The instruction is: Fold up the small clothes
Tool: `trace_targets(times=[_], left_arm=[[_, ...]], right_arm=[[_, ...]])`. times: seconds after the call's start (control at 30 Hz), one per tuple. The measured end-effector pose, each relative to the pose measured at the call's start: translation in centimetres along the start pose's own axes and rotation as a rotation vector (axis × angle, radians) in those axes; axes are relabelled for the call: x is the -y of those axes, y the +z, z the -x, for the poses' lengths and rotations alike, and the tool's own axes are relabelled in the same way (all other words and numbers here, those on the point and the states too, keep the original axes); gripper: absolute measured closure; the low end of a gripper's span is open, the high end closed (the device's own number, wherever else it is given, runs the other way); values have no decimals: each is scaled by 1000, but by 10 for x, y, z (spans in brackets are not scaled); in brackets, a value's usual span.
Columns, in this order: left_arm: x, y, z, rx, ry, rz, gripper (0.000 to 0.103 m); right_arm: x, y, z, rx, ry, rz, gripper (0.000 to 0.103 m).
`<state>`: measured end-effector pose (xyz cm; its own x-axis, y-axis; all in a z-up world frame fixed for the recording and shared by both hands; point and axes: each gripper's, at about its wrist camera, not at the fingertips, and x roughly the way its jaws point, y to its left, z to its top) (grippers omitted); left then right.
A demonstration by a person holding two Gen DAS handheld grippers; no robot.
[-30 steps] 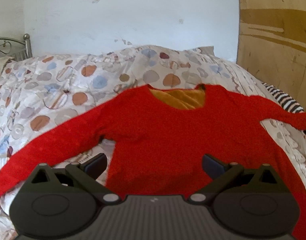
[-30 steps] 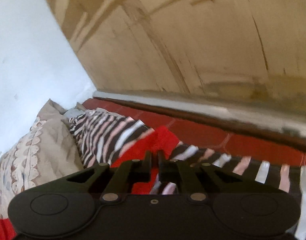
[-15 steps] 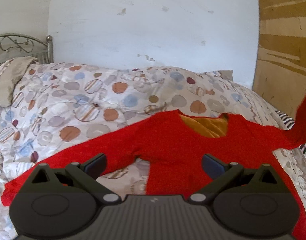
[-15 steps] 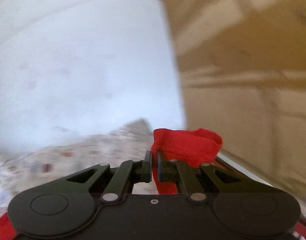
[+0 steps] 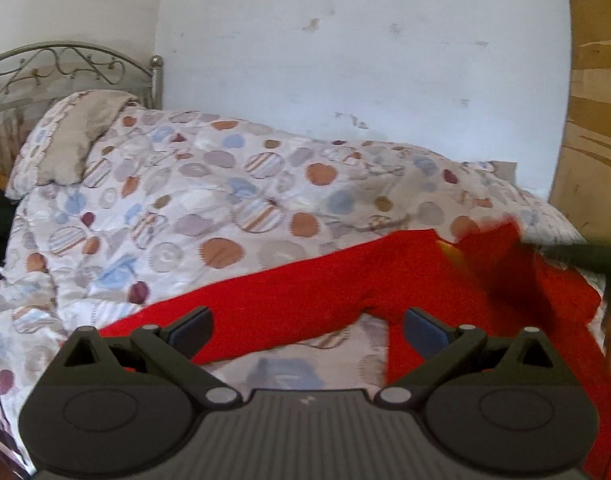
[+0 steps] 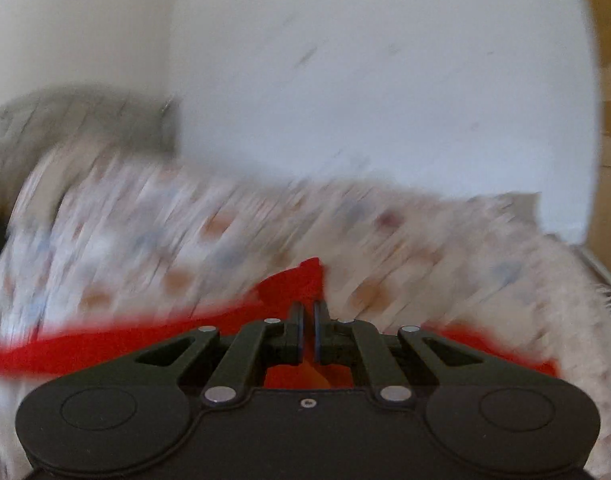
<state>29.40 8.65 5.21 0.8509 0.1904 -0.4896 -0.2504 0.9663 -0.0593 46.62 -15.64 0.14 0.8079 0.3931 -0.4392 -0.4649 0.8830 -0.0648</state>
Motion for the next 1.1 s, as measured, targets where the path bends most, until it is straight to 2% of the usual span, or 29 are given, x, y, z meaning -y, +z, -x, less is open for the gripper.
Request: trace_targets(times=[0.1,0.17,0.23,0.27,0.33,0.37,0.47,0.5,0.53,0.63,0.73,0.77,0.83,0.93,1.1], left_arm=[[-7,-1,-5,14,16,6,0],[-8,-2,-10,18,22,6,0],[-4,-3,-17,13,21,5,0],[-1,-3,-21,12,13,6,0],[8,-4,-30,13,-15,13,0],[12,-4,-34,15,-33,21,0],[31,-4,-49,20,-114,44,0],[38,-4,-54,23,-138,45,0],[45,-3,-60,29,-158,43,0],[74,-3,-85,31,-180,6,0],[99,-8,-119,-5,-139,-38,0],[105,-11,-129,-22,-134,-41,0],[112,-22,-148,-58,-128,-44,0],[114,-37,-164,-111,-95,-42,0],[100,-54,-174,-134,-123,30,0]], right_arm=[[-34,-32,-7,-83,29,123,98],[-52,-46,-6,-105,48,202,95],[-55,-53,5,-103,78,250,76],[-51,-55,14,-96,78,263,71],[-38,-58,30,-79,71,274,47],[-29,-59,38,-66,59,273,42],[6,-64,55,-48,-7,263,19],[19,-64,58,-50,-36,251,8],[32,-67,62,-47,-67,231,2],[70,-74,66,-51,-157,169,1],[108,-82,62,-68,-279,115,3],[121,-85,58,-74,-329,108,6],[141,-91,49,-110,-400,122,24],[166,-96,35,-159,-395,135,41],[173,-98,16,-178,-368,279,46]])
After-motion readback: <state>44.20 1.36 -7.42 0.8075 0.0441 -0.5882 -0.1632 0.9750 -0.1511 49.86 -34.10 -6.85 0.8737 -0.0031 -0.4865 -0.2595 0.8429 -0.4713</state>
